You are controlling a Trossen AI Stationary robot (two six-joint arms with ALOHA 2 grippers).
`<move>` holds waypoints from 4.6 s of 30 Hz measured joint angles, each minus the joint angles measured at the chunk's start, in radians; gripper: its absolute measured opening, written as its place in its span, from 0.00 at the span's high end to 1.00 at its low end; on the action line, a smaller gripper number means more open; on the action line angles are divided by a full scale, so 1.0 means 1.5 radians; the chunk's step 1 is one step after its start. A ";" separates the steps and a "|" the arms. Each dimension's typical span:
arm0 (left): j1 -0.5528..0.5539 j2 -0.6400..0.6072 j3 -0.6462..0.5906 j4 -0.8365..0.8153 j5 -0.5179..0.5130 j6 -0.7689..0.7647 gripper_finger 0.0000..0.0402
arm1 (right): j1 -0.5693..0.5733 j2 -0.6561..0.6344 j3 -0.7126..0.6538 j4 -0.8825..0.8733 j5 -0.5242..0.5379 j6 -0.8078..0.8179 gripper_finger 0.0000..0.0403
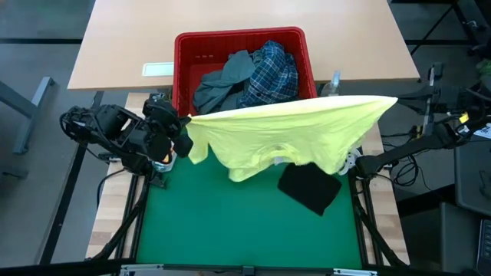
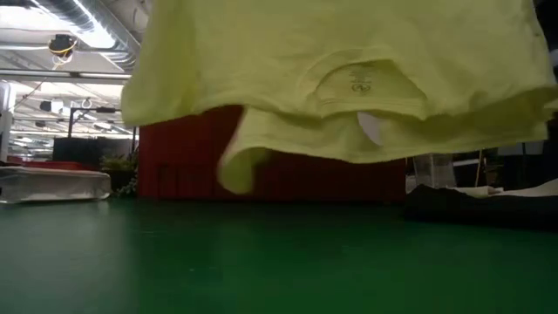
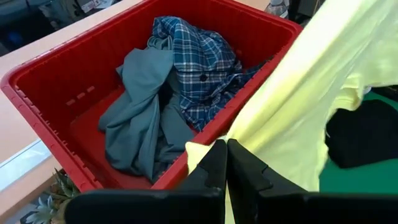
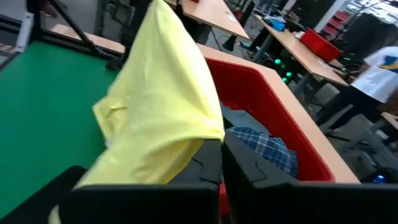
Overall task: Fold Laundry from Bin
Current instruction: Fold the yellow shirt
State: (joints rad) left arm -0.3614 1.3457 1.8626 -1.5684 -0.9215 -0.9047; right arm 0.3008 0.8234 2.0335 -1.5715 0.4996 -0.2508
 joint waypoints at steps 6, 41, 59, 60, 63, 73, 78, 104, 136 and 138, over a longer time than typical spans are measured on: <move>0.000 0.000 0.000 -0.002 0.000 -0.001 1.00 | 0.000 0.000 0.000 0.000 -0.015 0.000 0.99; 0.001 0.000 0.000 -0.001 0.060 -0.105 1.00 | 0.000 0.003 -0.071 0.000 0.053 0.031 0.99; -0.095 0.169 0.000 0.172 0.433 -0.060 1.00 | 0.000 0.020 -0.145 0.088 0.232 0.020 0.99; -0.101 0.183 0.000 0.195 0.434 -0.039 1.00 | 0.000 0.021 -0.145 0.097 0.238 0.013 0.99; -0.111 0.227 0.000 0.254 0.434 0.018 1.00 | 0.000 0.026 -0.145 0.114 0.243 0.002 0.99; -0.102 0.372 0.000 0.270 0.409 0.076 1.00 | 0.000 0.033 -0.145 0.107 0.240 -0.001 0.99; -0.083 0.423 0.000 0.268 0.414 0.142 0.92 | 0.000 0.034 -0.145 0.107 0.242 -0.001 0.99; 0.121 0.553 -0.020 0.515 0.302 0.580 0.67 | 0.000 0.033 -0.145 0.078 0.233 -0.001 0.99; 0.311 0.552 -0.276 0.875 0.462 0.610 0.68 | 0.000 0.033 -0.145 0.069 0.195 -0.001 0.99; 0.313 0.551 -0.281 0.877 0.478 0.606 0.69 | 0.000 0.033 -0.145 0.069 0.195 -0.001 0.99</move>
State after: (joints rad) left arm 0.1076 2.1719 1.4407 -0.2528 -0.2047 0.0044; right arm 0.3004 0.8730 1.8164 -1.4684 0.7925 -0.2516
